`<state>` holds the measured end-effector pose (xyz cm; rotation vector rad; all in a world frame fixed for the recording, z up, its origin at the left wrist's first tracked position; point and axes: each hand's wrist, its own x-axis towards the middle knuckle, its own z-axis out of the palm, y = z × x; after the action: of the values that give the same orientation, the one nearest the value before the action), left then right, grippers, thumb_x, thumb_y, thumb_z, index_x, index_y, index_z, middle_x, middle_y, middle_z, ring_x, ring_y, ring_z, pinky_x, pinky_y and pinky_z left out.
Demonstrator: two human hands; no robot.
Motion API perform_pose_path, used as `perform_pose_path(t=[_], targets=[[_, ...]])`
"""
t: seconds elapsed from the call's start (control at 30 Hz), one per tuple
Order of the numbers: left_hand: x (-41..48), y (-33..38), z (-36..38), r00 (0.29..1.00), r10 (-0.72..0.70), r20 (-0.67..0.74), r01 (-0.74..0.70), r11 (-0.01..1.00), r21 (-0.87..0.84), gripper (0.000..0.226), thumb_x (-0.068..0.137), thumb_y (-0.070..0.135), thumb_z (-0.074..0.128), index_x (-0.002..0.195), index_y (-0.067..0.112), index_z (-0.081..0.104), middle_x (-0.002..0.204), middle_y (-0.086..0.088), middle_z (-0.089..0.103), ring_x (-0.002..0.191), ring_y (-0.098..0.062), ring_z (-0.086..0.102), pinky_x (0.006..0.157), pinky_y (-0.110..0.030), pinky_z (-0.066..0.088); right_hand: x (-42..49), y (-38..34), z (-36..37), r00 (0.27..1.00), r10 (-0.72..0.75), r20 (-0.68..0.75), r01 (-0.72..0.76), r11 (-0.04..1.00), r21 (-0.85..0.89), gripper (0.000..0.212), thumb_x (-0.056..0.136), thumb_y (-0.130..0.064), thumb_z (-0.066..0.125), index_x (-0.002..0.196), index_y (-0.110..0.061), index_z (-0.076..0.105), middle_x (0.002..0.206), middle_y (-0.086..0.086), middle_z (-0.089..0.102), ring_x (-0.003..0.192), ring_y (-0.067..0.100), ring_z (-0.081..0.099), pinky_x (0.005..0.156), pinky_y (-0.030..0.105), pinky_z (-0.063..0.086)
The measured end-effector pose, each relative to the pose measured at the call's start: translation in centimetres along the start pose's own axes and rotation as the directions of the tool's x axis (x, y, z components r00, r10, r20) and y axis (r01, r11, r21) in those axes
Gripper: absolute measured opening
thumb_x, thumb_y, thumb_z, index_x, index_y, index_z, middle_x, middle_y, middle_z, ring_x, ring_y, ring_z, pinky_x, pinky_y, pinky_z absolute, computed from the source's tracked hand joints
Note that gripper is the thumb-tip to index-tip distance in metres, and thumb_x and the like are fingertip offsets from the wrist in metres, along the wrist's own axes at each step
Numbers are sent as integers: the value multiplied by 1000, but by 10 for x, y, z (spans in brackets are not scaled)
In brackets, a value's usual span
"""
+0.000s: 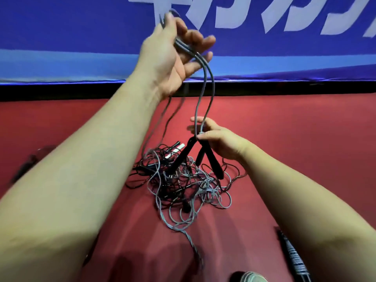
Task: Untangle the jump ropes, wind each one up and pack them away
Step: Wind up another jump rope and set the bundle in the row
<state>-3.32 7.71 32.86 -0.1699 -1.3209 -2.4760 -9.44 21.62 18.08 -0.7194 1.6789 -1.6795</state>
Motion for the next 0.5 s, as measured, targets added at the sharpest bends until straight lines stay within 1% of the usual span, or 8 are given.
perform_pose_path(t=[0.03, 0.1, 0.17, 0.23, 0.3, 0.4, 0.43, 0.5], targets=[[0, 0, 0, 1000, -9, -21, 10, 1000, 21, 36, 104, 35, 24, 81, 14, 41, 56, -1, 58, 72, -23, 71, 68, -38, 58, -1, -2, 3, 995, 42, 86, -48, 997, 63, 45, 70, -11, 54, 114, -21, 52, 112, 8, 62, 103, 14, 56, 90, 21, 40], [-1, -7, -9, 993, -53, -103, 58, 998, 40, 35, 104, 35, 24, 80, 15, 40, 54, -1, 58, 70, -22, 71, 65, -38, 59, -1, -4, 9, 980, 83, 178, -93, 995, 47, 31, 78, -13, 54, 110, -14, 56, 97, 4, 68, 98, 13, 64, 85, 17, 47], [-2, -13, -25, 974, -96, -204, 98, 995, -4, 36, 104, 35, 24, 78, 15, 39, 50, 0, 56, 62, -20, 70, 57, -35, 57, 1, -1, 16, 985, 108, 137, -98, 992, -76, 10, 92, -12, 51, 95, -10, 60, 82, 8, 61, 83, 14, 67, 74, 17, 49], [1, -11, -42, 949, -106, -296, 96, 994, -50, 38, 104, 35, 25, 76, 14, 39, 45, 0, 51, 50, -18, 65, 52, -32, 55, 4, 2, 16, 993, 117, 31, -106, 966, -237, 21, 99, -15, 43, 86, -12, 59, 76, 5, 56, 80, 18, 61, 72, 20, 47], [2, -4, -53, 933, -93, -348, 80, 995, -51, 39, 104, 36, 26, 74, 14, 40, 42, 2, 43, 38, -14, 52, 50, -28, 54, 5, 3, 13, 993, 109, 47, -94, 966, -239, 24, 100, -18, 38, 87, -15, 58, 79, 0, 58, 78, 13, 56, 75, 21, 44], [-1, 3, -52, 941, -117, -317, 111, 993, -36, 40, 104, 36, 28, 72, 15, 40, 42, 3, 37, 36, -12, 43, 49, -24, 52, 5, -3, 19, 992, 54, 113, -31, 981, -190, 26, 100, -16, 37, 90, -16, 60, 85, -1, 60, 79, 3, 58, 82, 18, 43], [-3, 5, -48, 948, -132, -288, 127, 991, -36, 40, 104, 36, 29, 72, 15, 40, 42, 4, 37, 35, -11, 41, 48, -22, 51, 7, -5, 24, 995, 7, 96, 19, 963, -268, 27, 100, -15, 37, 88, -16, 61, 82, -1, 60, 76, 3, 58, 82, 19, 45], [-6, 16, -40, 967, -152, -206, 143, 988, -59, 42, 103, 37, 30, 69, 16, 40, 41, 5, 32, 32, -8, 33, 39, -16, 39, 16, -10, 29, 987, -153, -49, 118, 899, -422, 28, 100, -17, 40, 85, -19, 62, 73, -2, 59, 68, 5, 57, 76, 22, 49]])
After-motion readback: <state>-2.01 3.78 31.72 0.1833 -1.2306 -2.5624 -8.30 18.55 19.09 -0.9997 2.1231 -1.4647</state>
